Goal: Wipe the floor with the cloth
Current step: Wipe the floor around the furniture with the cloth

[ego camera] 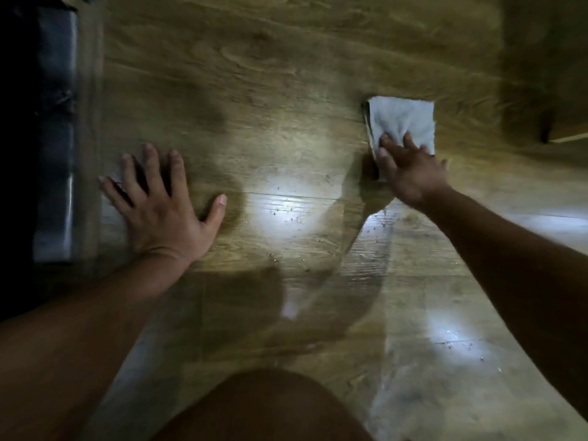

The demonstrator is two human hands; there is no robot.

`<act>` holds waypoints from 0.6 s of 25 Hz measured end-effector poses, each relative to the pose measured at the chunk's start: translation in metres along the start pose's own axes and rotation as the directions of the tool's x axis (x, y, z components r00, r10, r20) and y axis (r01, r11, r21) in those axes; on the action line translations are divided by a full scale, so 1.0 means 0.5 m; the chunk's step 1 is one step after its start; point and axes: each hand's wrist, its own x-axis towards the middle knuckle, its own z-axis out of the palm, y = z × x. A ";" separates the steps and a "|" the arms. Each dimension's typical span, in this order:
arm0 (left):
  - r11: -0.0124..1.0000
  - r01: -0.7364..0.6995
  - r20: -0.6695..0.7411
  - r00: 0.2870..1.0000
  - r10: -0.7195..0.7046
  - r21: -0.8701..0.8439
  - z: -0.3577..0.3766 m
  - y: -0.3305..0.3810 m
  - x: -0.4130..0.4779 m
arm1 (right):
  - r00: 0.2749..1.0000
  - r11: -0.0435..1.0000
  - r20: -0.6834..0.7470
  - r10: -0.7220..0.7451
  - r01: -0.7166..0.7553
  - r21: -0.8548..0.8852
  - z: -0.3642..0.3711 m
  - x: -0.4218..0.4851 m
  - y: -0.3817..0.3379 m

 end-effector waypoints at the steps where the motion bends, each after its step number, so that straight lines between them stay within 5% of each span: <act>1: 1.000 -0.004 0.004 1.000 0.004 0.008 -0.002 0.002 -0.001 | 0.999 1.000 -0.041 -0.013 0.012 -0.024 0.011 -0.012 -0.034; 9: 0.997 0.006 0.040 0.999 -0.009 0.081 0.004 -0.006 0.002 | 0.852 0.851 -0.046 -0.521 0.523 0.050 0.123 -0.137 -0.471; 12: 1.000 -0.004 -0.024 1.000 0.005 0.017 0.003 -0.002 -0.003 | 0.902 0.911 -0.146 -0.407 0.411 -0.001 0.123 -0.103 -0.331; 15: 1.000 0.010 -0.026 1.000 -0.010 -0.005 0.001 -0.003 -0.006 | 0.977 0.996 -0.214 -0.014 0.031 0.078 0.117 -0.090 -0.048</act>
